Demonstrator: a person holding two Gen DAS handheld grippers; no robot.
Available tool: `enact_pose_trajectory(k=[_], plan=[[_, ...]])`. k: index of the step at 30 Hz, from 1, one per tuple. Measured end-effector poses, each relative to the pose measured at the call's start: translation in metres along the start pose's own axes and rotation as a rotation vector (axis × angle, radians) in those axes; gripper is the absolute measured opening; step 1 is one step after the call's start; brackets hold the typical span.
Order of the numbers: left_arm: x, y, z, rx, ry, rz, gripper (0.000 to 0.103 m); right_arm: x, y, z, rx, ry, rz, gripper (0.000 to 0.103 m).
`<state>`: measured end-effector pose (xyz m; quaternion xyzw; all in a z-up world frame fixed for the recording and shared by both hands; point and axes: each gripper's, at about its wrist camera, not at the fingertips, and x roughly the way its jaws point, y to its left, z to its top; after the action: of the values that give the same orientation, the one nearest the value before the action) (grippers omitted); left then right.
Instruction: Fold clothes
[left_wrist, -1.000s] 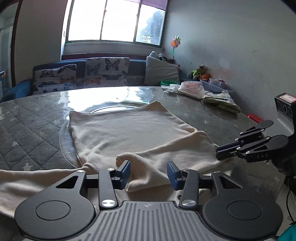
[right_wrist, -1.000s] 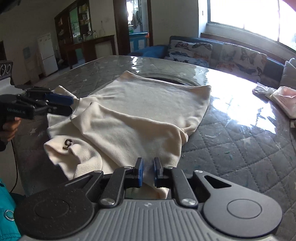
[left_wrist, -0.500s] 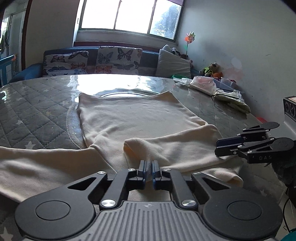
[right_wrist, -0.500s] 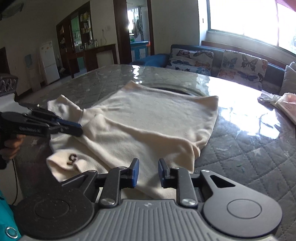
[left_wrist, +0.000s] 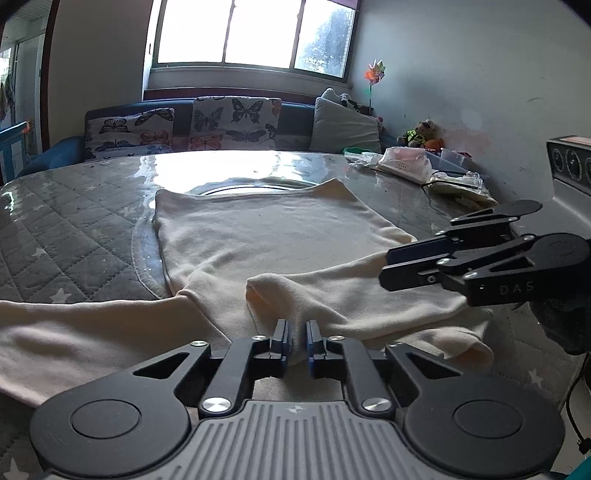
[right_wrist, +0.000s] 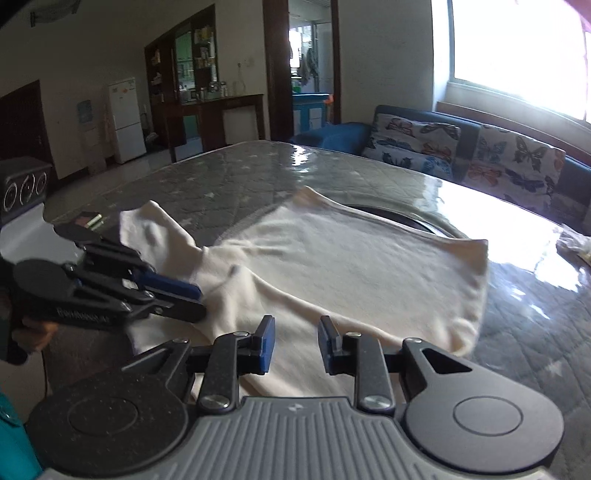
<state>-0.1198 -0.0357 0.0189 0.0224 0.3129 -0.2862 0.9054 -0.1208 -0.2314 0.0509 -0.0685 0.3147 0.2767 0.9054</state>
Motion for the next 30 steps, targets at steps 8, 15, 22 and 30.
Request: enact_pose_trajectory(k=[8, 15, 22, 30], plan=[[-0.021, -0.003, -0.008, 0.024, -0.051, 0.018, 0.009, 0.047, 0.016, 0.016, 0.032, 0.013, 0.068, 0.026], [-0.041, 0.034, -0.011, -0.102, -0.071, 0.153, 0.027, 0.059, 0.034, 0.015, -0.03, 0.035, 0.073, 0.029], [-0.062, 0.096, -0.011, -0.293, -0.103, 0.477, 0.051, 0.067, 0.045, 0.011, -0.026, 0.038, 0.102, 0.033], [-0.062, 0.15, -0.012, -0.439, -0.084, 0.758, 0.062, 0.047, 0.05, 0.014, -0.021, 0.006, 0.112, 0.034]])
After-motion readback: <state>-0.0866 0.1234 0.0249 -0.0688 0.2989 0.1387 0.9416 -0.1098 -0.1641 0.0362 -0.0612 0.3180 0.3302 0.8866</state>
